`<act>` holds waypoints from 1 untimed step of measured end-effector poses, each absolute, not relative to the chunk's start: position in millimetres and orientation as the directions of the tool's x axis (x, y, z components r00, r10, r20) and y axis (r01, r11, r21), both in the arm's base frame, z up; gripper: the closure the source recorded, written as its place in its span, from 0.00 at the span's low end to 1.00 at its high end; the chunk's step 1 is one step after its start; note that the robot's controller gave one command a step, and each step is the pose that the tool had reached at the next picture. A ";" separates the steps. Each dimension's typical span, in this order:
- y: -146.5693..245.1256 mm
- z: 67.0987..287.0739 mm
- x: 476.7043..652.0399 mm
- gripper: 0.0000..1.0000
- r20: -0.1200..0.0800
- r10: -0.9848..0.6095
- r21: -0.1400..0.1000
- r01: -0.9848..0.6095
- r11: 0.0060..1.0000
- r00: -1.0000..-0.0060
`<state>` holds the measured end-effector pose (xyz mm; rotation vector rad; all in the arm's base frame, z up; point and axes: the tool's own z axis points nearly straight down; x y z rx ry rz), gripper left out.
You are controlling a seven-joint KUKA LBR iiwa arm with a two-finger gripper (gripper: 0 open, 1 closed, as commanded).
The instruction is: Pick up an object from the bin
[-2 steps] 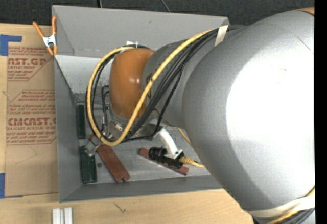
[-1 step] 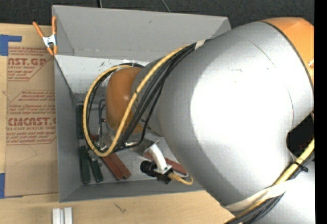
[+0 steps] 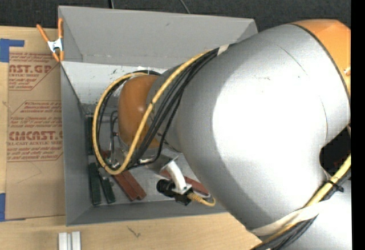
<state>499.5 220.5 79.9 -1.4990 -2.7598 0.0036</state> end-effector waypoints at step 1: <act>212.2 135.2 501.7 1.00 0.001 0.834 -0.009 0.834 0.552 -0.552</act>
Offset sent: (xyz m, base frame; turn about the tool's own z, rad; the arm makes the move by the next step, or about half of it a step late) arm 0.0109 0.0239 0.0726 -0.0126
